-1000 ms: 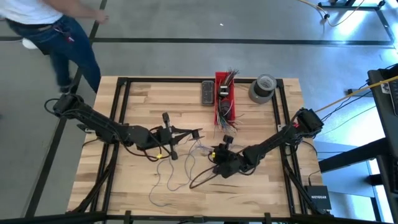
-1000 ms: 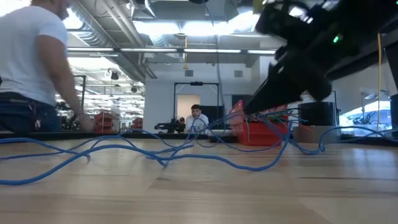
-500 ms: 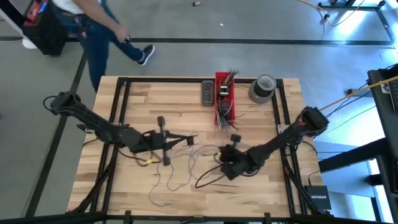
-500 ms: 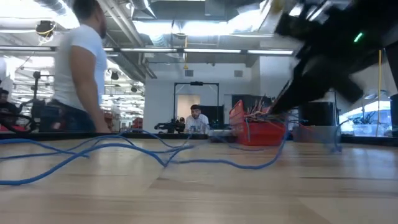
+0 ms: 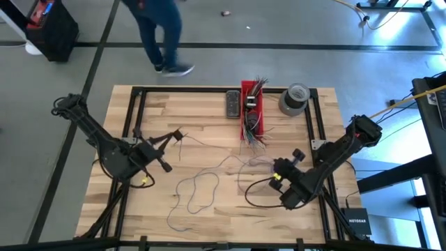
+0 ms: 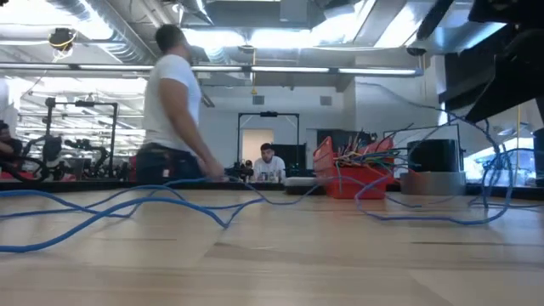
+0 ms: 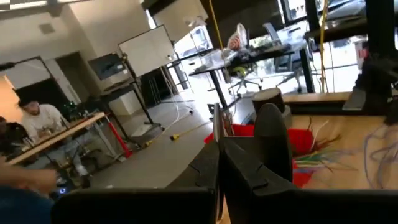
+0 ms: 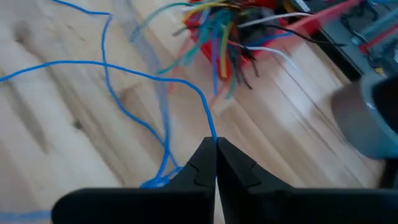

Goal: Coil cords
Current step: Coil the blue wire into the black spool

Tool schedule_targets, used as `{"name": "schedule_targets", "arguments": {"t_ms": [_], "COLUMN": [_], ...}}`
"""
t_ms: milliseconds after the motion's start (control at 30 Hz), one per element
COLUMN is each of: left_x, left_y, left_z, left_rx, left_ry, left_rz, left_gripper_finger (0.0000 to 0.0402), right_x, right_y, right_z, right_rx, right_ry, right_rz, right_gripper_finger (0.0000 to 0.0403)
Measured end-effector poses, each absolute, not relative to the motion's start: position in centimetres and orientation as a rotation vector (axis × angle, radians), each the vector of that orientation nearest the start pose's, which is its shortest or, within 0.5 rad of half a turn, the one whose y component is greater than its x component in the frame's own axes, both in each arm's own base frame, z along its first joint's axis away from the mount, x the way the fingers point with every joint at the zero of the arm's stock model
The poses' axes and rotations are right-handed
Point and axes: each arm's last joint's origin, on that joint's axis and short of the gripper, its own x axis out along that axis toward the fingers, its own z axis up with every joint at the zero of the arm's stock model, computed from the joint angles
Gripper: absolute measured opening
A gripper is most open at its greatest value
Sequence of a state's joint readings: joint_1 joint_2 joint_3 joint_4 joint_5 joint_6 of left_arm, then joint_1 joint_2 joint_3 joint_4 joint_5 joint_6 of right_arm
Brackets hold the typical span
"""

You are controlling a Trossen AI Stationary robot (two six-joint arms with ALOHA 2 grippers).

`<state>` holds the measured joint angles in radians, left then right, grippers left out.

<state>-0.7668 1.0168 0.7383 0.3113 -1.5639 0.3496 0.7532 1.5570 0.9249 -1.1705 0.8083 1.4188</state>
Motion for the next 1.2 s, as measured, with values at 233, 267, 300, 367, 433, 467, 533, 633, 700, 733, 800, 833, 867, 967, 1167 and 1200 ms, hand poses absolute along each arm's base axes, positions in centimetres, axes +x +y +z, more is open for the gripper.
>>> {"name": "schedule_targets", "arguments": {"t_ms": [233,267,300,367,433,467,533,633,700,733,800,833,867,967,1167,1200], "left_x": [16.5,16.6,16.7,16.7,16.9,17.0,17.3,17.7,18.0,18.1,18.4,18.5,18.7,19.2,20.4,20.6], "left_y": [-11.9,-12.0,-12.1,-12.1,-12.3,-12.3,-12.3,-12.1,-11.9,-11.8,-11.7,-11.7,-11.7,-11.6,-11.1,-11.0], "left_z": [32.2,32.1,32.0,32.0,32.0,32.0,32.0,32.1,32.0,32.0,31.9,31.9,31.8,31.5,31.3,31.2], "left_rx": [0.274,0.281,0.286,0.282,0.274,0.268,0.256,0.240,0.223,0.214,0.211,0.211,0.213,0.222,0.203,0.203], "left_ry": [0.115,0.118,0.119,0.112,0.095,0.085,0.068,0.051,0.042,0.039,0.038,0.038,0.039,0.047,0.031,0.028], "left_rz": [0.792,0.790,0.785,0.760,0.694,0.656,0.588,0.526,0.498,0.485,0.463,0.455,0.451,0.461,0.506,0.499], "left_gripper_finger": [0.0004,0.0004,0.0003,0.0002,0.0003,0.0004,0.0003,0.0002,0.0003,0.0003,0.0002,0.0002,0.0002,0.0002,0.0002,0.0002], "right_x": [18.1,18.1,18.2,18.2,18.3,18.5,19.1,20.6,21.5,21.9,22.5,22.8,23.2,25.0,30.1,31.0], "right_y": [14.2,14.3,14.4,14.5,14.8,15.0,15.7,17.2,18.1,18.4,18.7,18.8,18.9,19.0,17.8,17.5], "right_z": [18.5,18.4,18.4,18.3,18.3,18.6,19.6,21.6,22.7,23.1,23.5,23.6,23.5,22.5,19.8,19.4], "right_rx": [0.027,0.040,0.052,0.053,0.062,0.070,0.124,0.160,0.105,0.060,-0.035,-0.088,-0.130,-0.192,-0.272,-0.283], "right_ry": [0.902,0.904,0.918,0.961,1.009,1.036,1.068,1.040,0.993,0.968,0.886,0.819,0.738,0.517,0.446,0.441], "right_rz": [-0.815,-0.809,-0.799,-0.769,-0.740,-0.722,-0.667,-0.523,-0.400,-0.354,-0.301,-0.305,-0.330,-0.438,-0.365,-0.342], "right_gripper_finger": [0.0020,0.0028,0.0038,0.0060,0.0085,0.0099,0.0125,0.0156,0.0170,0.0175,0.0181,0.0182,0.0182,0.0183,0.0183,0.0183]}}
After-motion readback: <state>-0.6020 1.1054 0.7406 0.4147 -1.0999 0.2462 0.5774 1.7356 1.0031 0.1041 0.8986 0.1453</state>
